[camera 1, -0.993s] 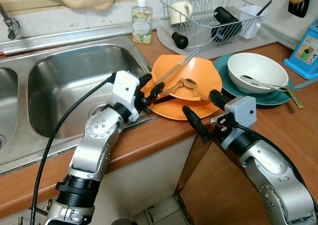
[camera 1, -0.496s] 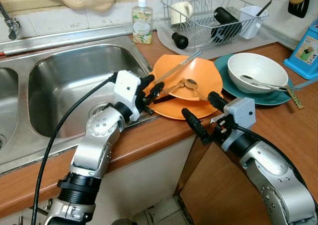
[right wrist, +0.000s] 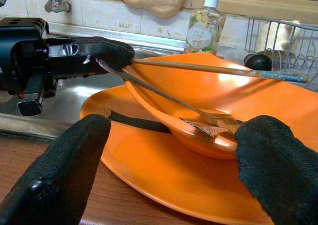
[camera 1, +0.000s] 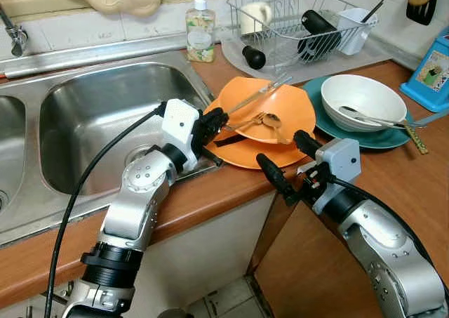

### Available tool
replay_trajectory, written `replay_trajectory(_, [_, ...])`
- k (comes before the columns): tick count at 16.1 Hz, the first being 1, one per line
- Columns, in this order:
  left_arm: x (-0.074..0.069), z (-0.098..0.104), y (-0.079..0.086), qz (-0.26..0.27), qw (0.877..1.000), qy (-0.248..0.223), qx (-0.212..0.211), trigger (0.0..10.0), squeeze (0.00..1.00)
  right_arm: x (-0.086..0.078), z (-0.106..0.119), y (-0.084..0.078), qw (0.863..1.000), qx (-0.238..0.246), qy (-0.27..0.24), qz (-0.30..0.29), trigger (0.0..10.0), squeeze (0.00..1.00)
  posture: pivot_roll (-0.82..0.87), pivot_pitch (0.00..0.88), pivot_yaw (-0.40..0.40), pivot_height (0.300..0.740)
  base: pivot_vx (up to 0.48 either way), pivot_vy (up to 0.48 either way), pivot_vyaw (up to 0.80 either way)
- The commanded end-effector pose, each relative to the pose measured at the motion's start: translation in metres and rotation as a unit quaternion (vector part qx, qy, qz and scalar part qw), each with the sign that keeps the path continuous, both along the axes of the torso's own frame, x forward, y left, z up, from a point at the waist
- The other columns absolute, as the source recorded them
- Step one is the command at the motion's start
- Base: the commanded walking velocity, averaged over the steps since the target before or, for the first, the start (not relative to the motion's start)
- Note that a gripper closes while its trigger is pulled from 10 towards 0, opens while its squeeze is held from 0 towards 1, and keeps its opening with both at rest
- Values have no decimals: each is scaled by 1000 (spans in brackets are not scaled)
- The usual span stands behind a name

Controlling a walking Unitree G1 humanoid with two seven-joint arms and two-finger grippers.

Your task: Kitchen organization

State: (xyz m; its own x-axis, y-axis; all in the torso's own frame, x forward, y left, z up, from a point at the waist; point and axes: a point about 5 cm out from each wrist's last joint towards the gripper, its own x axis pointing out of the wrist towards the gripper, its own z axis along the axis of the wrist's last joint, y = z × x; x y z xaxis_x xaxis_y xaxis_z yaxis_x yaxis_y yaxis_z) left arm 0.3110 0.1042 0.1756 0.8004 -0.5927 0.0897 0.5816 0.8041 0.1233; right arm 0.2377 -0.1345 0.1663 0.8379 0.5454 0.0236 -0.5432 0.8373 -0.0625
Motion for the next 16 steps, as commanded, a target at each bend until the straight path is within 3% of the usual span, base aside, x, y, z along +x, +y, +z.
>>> replay_trajectory(1, [2, -1, 1, 0, 1000, 3, 9, 0, 0, -3, 4, 1, 1000, 0, -7, 8, 10000, 0, -52, 0, 12, 740, 0, 0, 0])
replay_trajectory(10, [2, 7, 6, 15, 1000, -16, -9, 0, 0, -1, 4, 1, 1000, -5, -11, 9, 10000, 0, -49, 0, 8, 740, 0, 0, 0])
replay_trajectory(12, [2, 9, 7, 22, 999, -23, -11, 3098, 0, 0, 5, 1, 1000, -7, -14, 7, 10000, 0, -48, 0, 10, 740, 0, 0, 0])
replay_trajectory(13, [2, 11, 9, 35, 999, -30, -16, 10000, 0, 1, 7, 0, 1000, -5, -17, 3, 10000, 0, -48, 0, 10, 740, 0, 0, 0])
replay_trajectory(15, [1, 13, 14, 51, 998, -36, -20, 10000, 0, 3, 12, -2, 1000, 7, -24, -7, 10000, 0, -48, 0, 6, 740, 0, 0, 0])
replay_trajectory(16, [1, 14, 14, 51, 998, -36, -20, 10000, 533, 4, 13, -3, 1000, 10, -26, -9, 10000, 0, -47, 0, 4, 740, 0, 0, 0])
